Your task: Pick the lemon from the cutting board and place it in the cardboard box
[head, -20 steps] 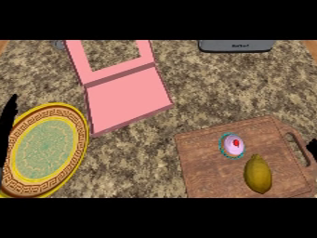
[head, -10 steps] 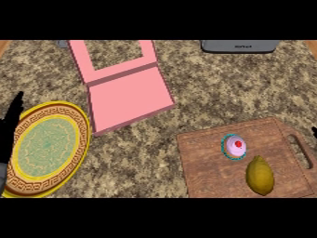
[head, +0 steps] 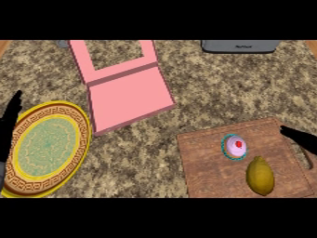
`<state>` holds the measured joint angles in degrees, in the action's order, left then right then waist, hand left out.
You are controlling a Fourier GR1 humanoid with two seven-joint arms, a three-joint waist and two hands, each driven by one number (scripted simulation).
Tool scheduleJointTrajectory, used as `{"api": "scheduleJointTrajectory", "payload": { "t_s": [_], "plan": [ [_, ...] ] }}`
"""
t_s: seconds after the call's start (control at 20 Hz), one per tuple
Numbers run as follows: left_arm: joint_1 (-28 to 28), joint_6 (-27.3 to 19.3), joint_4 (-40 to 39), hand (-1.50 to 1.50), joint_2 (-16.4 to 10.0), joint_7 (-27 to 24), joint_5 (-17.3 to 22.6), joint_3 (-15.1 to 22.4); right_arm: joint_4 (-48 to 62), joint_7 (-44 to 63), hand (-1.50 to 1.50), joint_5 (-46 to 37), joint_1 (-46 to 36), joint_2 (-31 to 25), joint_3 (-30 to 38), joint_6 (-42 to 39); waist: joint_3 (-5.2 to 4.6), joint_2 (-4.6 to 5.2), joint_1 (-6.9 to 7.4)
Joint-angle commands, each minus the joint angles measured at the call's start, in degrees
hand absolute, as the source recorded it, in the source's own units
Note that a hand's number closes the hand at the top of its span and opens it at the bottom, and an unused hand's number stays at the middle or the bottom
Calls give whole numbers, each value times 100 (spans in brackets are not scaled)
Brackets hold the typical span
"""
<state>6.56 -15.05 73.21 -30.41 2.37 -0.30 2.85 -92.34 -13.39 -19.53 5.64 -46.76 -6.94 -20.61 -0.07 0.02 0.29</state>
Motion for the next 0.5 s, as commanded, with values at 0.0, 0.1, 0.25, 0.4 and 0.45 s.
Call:
{"api": "scheduleJointTrajectory", "payload": {
  "t_s": [0.0, 0.1, 0.25, 0.4, 0.45],
  "plan": [
    [-133, 74, -189, 0, 70, -333, -42, -208, 139, 573, -150, -441, -350, 365, -376, -271, 5, 3, 6],
    [-60, 113, 75, 0, 65, -6, -171, -199, 43, 963, -150, -478, -645, 444, -244, -545, 6, -2, -2],
    [-147, 43, -170, 0, 401, -336, -336, -208, -279, 1140, -150, -768, -507, 738, -358, -613, 5, -4, -33],
    [-291, 252, 789, 0, 122, 452, -364, -364, -72, 1043, -150, -1083, -577, 1040, -383, -567, 9, -10, -10],
    [25, 345, 112, 0, 245, 177, -360, -501, -419, 1177, -150, -1137, -388, 1091, -374, -642, 6, -6, -44]
  ]
}}
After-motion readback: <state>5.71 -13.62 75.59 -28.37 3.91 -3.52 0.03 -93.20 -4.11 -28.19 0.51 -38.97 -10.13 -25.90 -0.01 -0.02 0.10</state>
